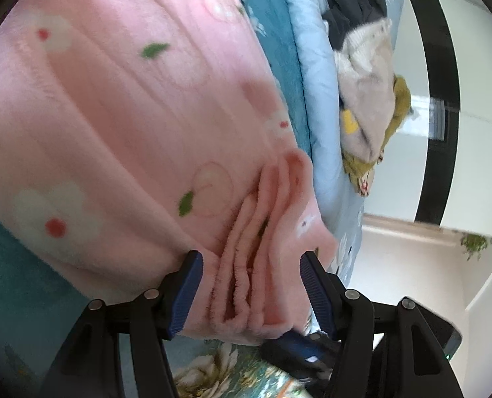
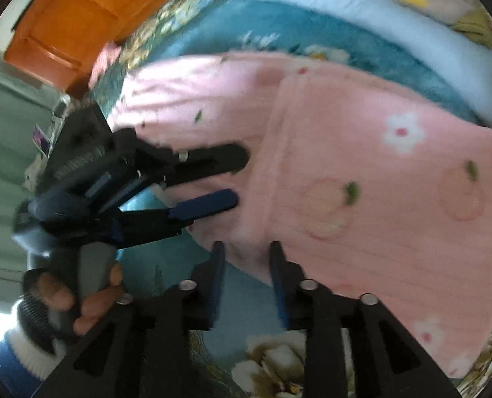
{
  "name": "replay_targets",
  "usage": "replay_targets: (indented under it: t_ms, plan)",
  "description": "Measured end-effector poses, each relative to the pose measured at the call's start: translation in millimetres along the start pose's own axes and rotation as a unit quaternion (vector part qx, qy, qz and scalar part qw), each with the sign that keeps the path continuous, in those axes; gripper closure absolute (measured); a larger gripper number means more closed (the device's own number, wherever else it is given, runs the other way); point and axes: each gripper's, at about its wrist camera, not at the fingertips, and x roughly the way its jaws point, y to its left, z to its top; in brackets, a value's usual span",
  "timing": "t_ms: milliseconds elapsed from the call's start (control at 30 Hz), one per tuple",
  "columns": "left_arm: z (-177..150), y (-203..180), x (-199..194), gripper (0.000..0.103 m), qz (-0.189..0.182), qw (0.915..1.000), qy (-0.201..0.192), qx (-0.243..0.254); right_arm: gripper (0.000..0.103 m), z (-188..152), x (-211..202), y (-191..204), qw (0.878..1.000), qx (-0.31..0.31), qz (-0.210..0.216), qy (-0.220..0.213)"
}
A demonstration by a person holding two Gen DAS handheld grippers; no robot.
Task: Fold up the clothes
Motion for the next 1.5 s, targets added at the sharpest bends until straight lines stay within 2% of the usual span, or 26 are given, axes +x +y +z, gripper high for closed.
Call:
replay_targets:
  t_ms: [133,233,367,433,467,500,567,633,667,733,800,833,867,933,967,1067,1167,1267,1333,1400,1500]
  plan:
    - [0,-12,20,0.033,-0.012,0.9992,0.029,0.025,0.069,-7,-30,-50,0.997,0.069,-0.025,-0.032]
    - [0,-11,34,0.033,0.005,0.9984,0.044,0.035,0.069,-13,-41,-81,0.992,0.112,-0.044,-0.039]
    - [-2,-19,34,0.037,0.007,0.9974,0.031,0.065,0.069,-17,-45,-105,0.986,0.151,-0.050,-0.043]
    - [-5,-29,33,0.067,0.012,0.9945,0.023,0.101,0.069,-18,-42,-110,0.984,0.167,-0.051,-0.042]
    - [-8,-35,34,0.074,0.026,0.9916,0.022,0.124,0.069,-18,-42,-112,0.983,0.174,-0.050,-0.042]
    - [-11,-41,36,0.081,0.040,0.9880,0.021,0.147,0.069,-19,-41,-115,0.982,0.179,-0.047,-0.042]
    - [-17,-51,37,0.081,0.053,0.9811,0.015,0.186,0.069,-19,-41,-117,0.981,0.183,-0.043,-0.043]
    - [-25,-65,32,0.082,0.036,0.9733,0.000,0.227,0.069,-15,-39,-114,0.982,0.179,-0.047,-0.044]
    - [-32,-78,25,0.083,0.011,0.9660,-0.013,0.258,0.069,-15,-39,-115,0.982,0.178,-0.049,-0.046]
    - [-46,-103,11,0.084,-0.035,0.9452,-0.034,0.323,0.069,-16,-41,-118,0.981,0.179,-0.049,-0.049]
    - [-54,-111,11,0.084,-0.001,0.9283,-0.041,0.370,0.069,-18,-41,-122,0.980,0.188,-0.048,-0.047]
    - [-49,-100,21,0.084,0.040,0.9350,-0.027,0.351,0.069,-19,-38,-124,0.979,0.196,-0.047,-0.043]
    - [-39,-80,29,0.084,0.077,0.9484,-0.011,0.308,0.069,-20,-36,-125,0.978,0.201,-0.045,-0.039]
    - [-25,-44,28,0.084,0.115,0.9663,-0.003,0.230,0.069,-21,-34,-125,0.978,0.200,-0.043,-0.038]
    - [-20,-31,26,0.084,0.120,0.9725,-0.003,0.200,0.069,-21,-33,-124,0.979,0.197,-0.045,-0.036]
    - [-12,-16,22,0.084,0.128,0.9780,-0.008,0.164,0.069,-23,-35,-125,0.979,0.196,-0.051,-0.037]
    - [-14,-16,24,0.084,0.134,0.9765,-0.006,0.169,0.069,-25,-45,-129,0.977,0.197,-0.062,-0.055]
    - [-11,-13,23,0.084,0.133,0.9788,-0.004,0.156,0.069,-27,-57,-137,0.973,0.202,-0.086,-0.077]
    - [-6,-8,23,0.083,0.133,0.9800,-0.002,0.148,0.069,-33,-55,-148,0.969,0.212,-0.104,-0.068]
    - [-6,-9,26,0.080,0.135,0.9800,0.001,0.146,0.069,-36,-45,-156,0.968,0.223,-0.104,-0.055]
    - [-7,-10,27,0.080,0.128,0.9813,-0.001,0.144,0.069,-34,-39,-153,0.966,0.226,-0.116,-0.049]
